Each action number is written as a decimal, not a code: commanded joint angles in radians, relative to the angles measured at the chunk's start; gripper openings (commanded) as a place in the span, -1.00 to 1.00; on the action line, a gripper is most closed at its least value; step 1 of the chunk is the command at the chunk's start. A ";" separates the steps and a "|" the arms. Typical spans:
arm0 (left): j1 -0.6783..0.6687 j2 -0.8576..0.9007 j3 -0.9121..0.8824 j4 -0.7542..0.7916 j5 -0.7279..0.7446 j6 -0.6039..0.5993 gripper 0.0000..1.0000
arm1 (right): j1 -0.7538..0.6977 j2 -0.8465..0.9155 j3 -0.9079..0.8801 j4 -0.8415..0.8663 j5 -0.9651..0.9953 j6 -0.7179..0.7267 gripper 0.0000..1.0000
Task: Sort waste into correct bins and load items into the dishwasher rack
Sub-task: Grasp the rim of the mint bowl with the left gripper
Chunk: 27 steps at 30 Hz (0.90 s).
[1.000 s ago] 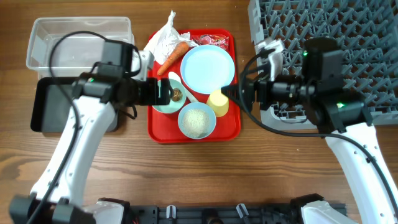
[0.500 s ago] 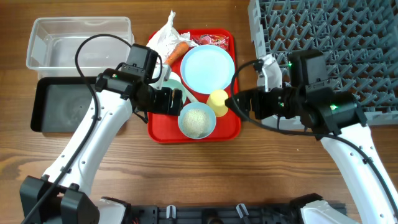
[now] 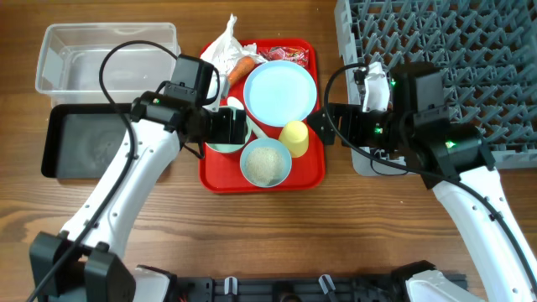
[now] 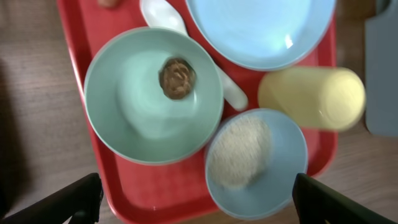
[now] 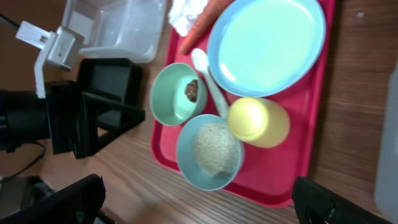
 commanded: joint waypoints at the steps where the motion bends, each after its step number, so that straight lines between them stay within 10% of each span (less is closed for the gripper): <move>1: -0.008 0.071 0.018 0.072 -0.069 -0.048 0.99 | 0.004 0.008 0.015 -0.002 0.085 0.047 1.00; 10: -0.091 0.277 0.018 0.293 -0.088 -0.008 0.89 | 0.004 0.008 0.015 -0.005 0.109 0.066 0.99; 27: -0.144 0.354 0.018 0.360 -0.187 -0.017 -0.13 | 0.004 0.008 0.015 -0.007 0.114 0.066 1.00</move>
